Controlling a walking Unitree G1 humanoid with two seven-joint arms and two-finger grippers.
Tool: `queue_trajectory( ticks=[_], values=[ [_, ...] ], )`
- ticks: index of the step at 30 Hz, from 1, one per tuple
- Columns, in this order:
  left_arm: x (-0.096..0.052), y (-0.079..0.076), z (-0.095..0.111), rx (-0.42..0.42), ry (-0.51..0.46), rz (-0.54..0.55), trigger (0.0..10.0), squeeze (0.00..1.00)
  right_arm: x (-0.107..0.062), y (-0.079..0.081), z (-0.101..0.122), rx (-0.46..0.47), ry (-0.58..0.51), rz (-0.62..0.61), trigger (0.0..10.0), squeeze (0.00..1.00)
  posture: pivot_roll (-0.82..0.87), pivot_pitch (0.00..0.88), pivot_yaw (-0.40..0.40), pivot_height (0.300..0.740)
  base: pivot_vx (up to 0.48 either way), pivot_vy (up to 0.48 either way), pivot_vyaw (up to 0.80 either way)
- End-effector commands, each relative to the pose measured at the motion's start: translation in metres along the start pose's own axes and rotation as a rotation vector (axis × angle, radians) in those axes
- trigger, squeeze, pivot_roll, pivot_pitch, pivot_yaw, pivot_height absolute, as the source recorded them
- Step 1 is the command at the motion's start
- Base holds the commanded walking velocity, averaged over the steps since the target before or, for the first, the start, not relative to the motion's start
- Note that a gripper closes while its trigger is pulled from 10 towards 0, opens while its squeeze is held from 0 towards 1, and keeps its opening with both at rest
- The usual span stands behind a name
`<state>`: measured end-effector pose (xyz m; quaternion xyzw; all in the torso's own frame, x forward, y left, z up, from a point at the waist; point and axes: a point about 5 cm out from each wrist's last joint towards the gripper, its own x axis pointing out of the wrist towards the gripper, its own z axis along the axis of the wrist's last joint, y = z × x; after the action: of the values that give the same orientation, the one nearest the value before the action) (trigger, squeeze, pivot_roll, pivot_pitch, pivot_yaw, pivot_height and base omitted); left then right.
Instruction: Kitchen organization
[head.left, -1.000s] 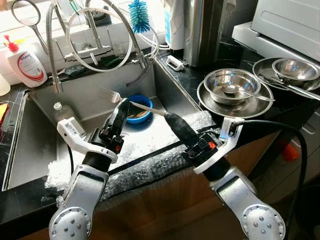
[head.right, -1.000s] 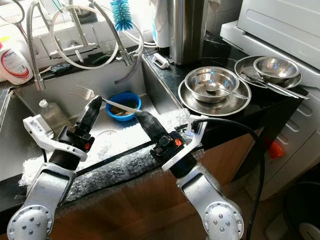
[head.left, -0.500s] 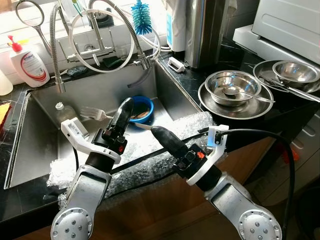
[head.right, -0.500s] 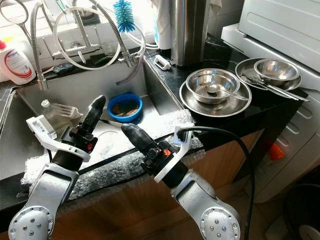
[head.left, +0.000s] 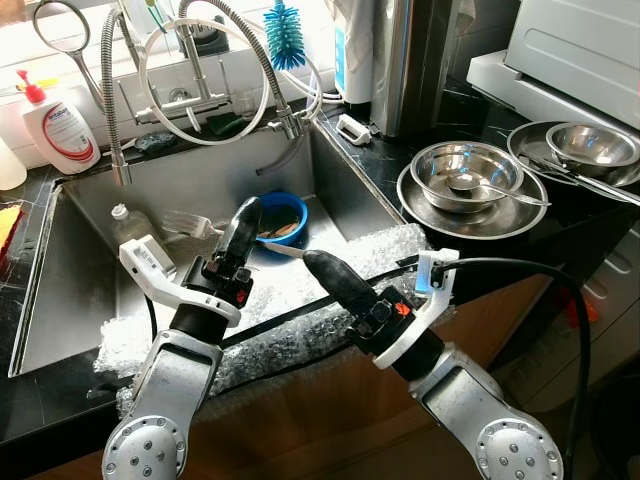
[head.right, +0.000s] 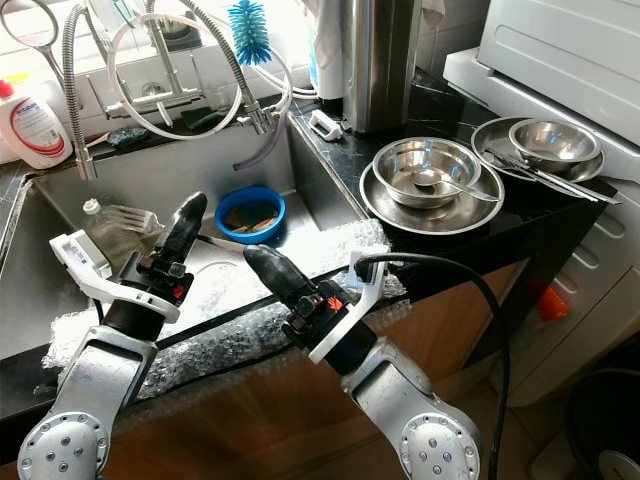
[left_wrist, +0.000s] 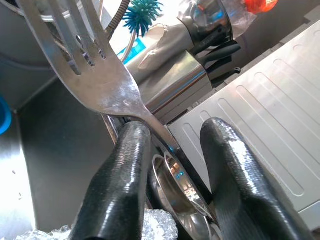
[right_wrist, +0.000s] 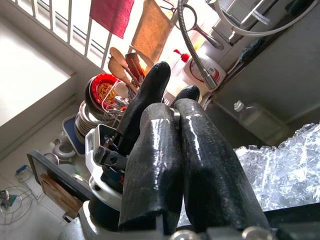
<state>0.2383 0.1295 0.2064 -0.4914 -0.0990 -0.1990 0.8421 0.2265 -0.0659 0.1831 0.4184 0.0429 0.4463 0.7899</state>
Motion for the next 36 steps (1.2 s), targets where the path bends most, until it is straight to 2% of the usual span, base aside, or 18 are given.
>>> queue_trajectory(
  ticks=[1,16,20,22,30,31,32,33,36],
  values=[
    [0.000,-0.006,0.002,-0.020,-0.030,-0.016,0.0,0.00,0.004,0.005,0.002,-0.009,-0.008,0.029,10.0,0.00,-0.15,0.060,0.100,0.740,0.000,0.000,0.00],
    [0.001,-0.007,0.001,-0.017,-0.025,-0.017,0.0,0.00,0.005,0.005,0.003,-0.015,-0.022,0.022,10.0,0.00,-0.15,0.066,0.101,0.740,0.000,0.000,0.00],
    [0.001,-0.006,0.001,-0.023,-0.031,-0.013,0.0,0.00,0.004,0.000,0.014,0.056,-0.147,-0.016,10.0,0.00,-0.15,0.069,0.101,0.740,0.000,0.000,0.00],
    [0.001,-0.006,0.002,-0.037,-0.038,-0.012,0.0,0.00,0.003,-0.003,0.019,0.079,-0.175,-0.029,10.0,0.00,-0.15,0.069,0.101,0.740,0.000,0.000,0.00],
    [-0.002,-0.003,0.000,-0.067,-0.041,0.011,0.0,0.00,0.004,-0.003,0.020,0.081,-0.189,-0.038,10.0,0.00,-0.15,0.068,0.101,0.740,0.000,0.000,0.00],
    [-0.002,-0.003,0.000,-0.074,-0.043,0.015,0.0,0.00,0.004,-0.004,0.021,0.090,-0.196,-0.045,10.0,0.81,-0.15,0.069,0.100,0.740,0.000,0.000,0.00],
    [-0.002,-0.003,0.000,-0.079,-0.045,0.017,0.0,0.00,0.004,-0.004,0.021,0.097,-0.201,-0.049,10.0,0.81,-0.15,0.069,0.100,0.740,0.000,0.000,0.00],
    [-0.003,-0.002,0.000,-0.082,-0.044,0.022,0.0,0.00,0.004,-0.005,0.022,0.105,-0.209,-0.053,10.0,1.00,-0.15,0.069,0.100,0.740,0.000,0.000,0.00],
    [-0.004,0.000,-0.002,-0.080,-0.039,0.031,0.0,0.00,0.003,-0.007,0.025,0.112,-0.225,-0.068,10.0,1.00,-0.15,0.069,0.100,0.740,0.000,0.000,0.00]
  ],
)
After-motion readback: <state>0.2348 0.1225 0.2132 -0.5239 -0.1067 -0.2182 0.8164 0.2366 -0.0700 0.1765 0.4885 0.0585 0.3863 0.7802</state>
